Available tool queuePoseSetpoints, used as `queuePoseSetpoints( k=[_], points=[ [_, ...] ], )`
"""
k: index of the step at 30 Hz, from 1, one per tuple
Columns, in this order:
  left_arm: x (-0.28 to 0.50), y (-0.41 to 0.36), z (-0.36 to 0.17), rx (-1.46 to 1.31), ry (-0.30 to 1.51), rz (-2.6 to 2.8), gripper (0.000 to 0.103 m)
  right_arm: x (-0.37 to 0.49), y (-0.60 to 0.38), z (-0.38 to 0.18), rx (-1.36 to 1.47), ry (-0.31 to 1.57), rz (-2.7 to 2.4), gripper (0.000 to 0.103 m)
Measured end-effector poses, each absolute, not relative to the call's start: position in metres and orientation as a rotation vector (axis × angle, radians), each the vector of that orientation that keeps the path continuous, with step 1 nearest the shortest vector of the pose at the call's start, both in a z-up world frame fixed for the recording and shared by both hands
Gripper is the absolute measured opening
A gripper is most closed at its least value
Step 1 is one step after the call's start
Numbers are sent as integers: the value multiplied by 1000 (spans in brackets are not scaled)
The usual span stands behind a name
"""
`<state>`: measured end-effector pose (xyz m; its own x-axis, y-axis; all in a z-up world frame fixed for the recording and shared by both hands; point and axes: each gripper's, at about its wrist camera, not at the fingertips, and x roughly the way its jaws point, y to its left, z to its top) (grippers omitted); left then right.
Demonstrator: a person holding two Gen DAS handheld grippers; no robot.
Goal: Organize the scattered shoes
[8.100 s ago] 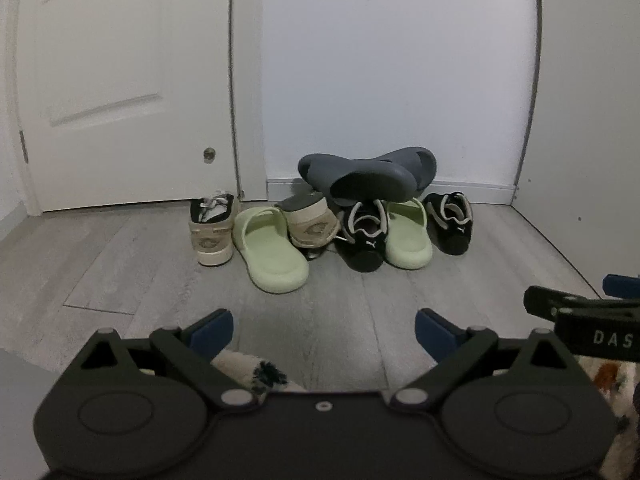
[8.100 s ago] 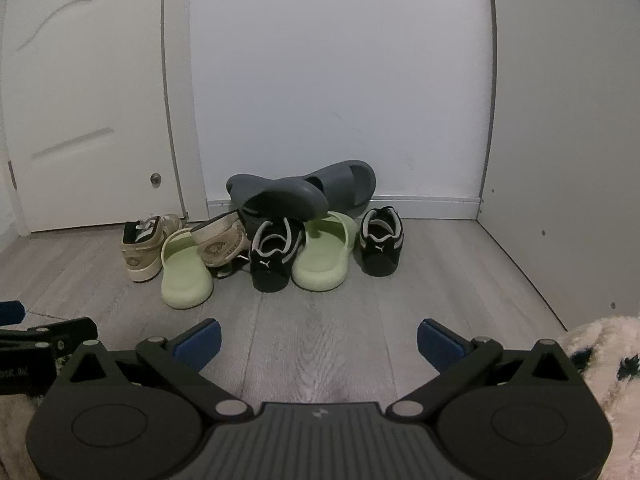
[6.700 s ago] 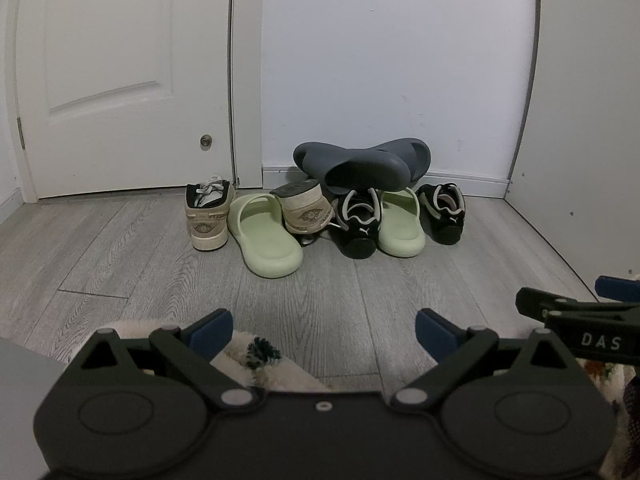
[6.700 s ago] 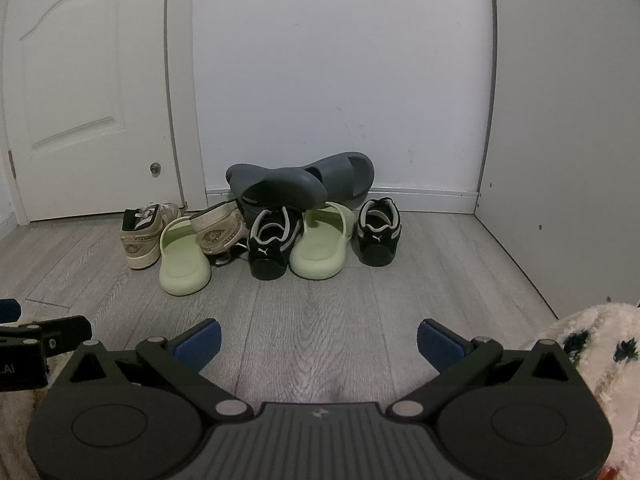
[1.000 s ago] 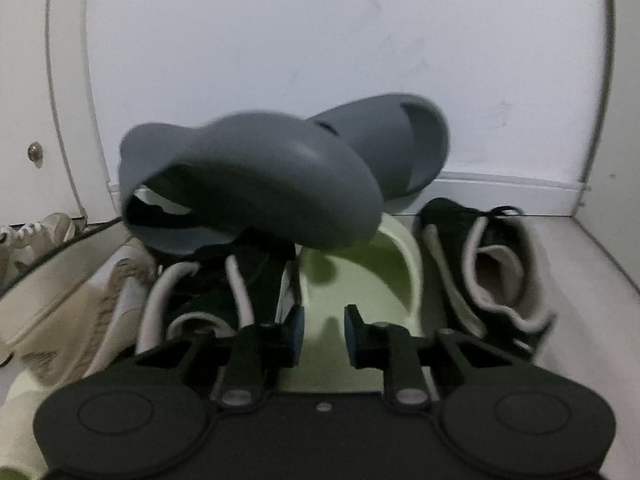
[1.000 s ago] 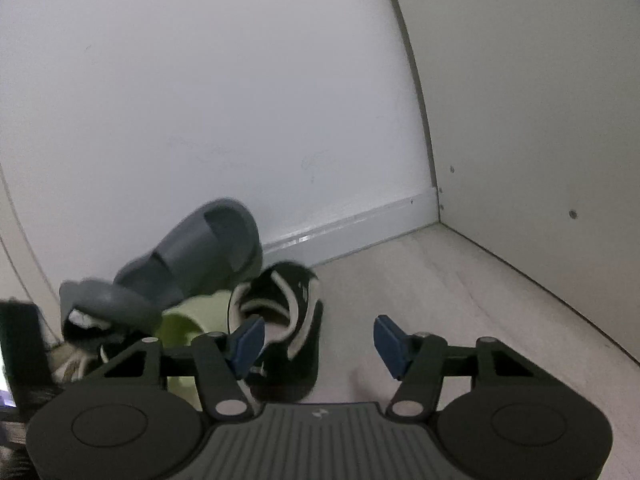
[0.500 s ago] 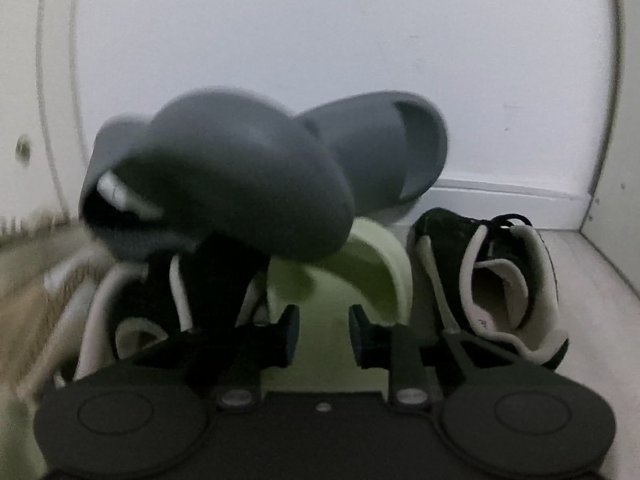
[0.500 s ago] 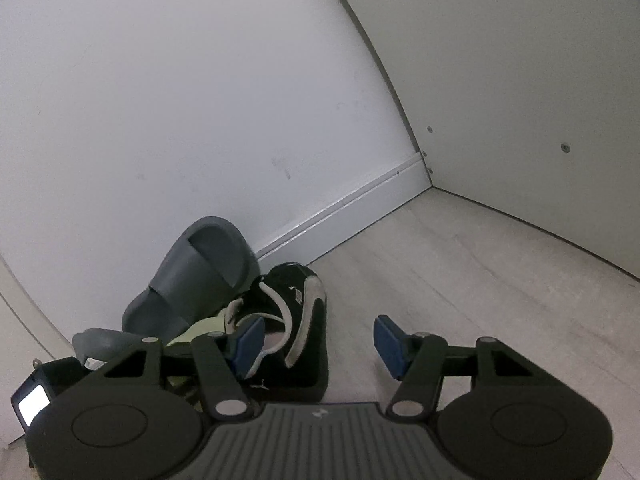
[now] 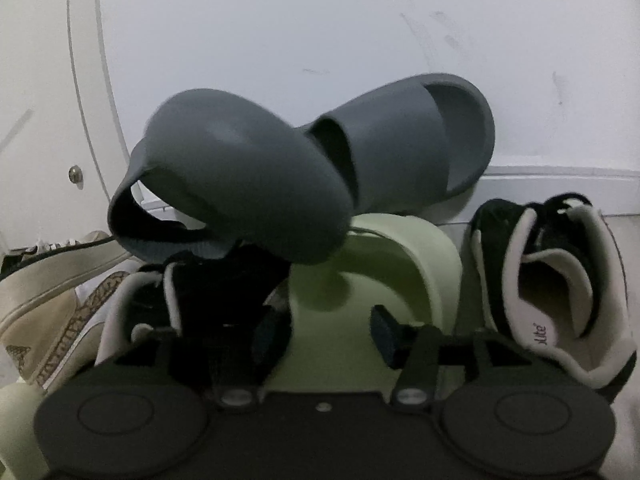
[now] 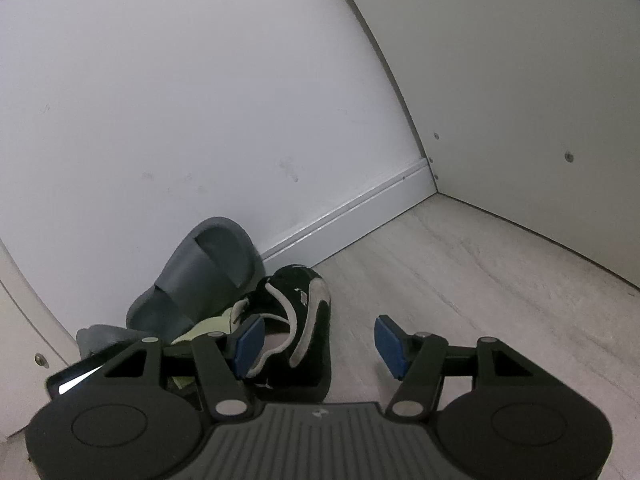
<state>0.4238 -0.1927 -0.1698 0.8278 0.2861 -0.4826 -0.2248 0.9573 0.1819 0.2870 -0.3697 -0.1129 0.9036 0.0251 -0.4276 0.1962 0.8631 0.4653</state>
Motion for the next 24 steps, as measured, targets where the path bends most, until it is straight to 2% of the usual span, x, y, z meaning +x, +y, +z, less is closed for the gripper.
queuePoseSetpoints(
  k=[3, 5, 10, 24],
  points=[
    [427, -195, -170, 114, 533, 286, 58, 288, -369, -113, 527, 440, -88, 63],
    [426, -195, -170, 111, 539, 275, 49, 288, -368, -112, 531, 435, -84, 63],
    [422, -196, -170, 84, 559, 200, 36, 290, -368, -111, 538, 434, -80, 63],
    [432, -179, -169, -29, 581, 151, 35, 291, -371, -111, 557, 427, -85, 63]
  ],
)
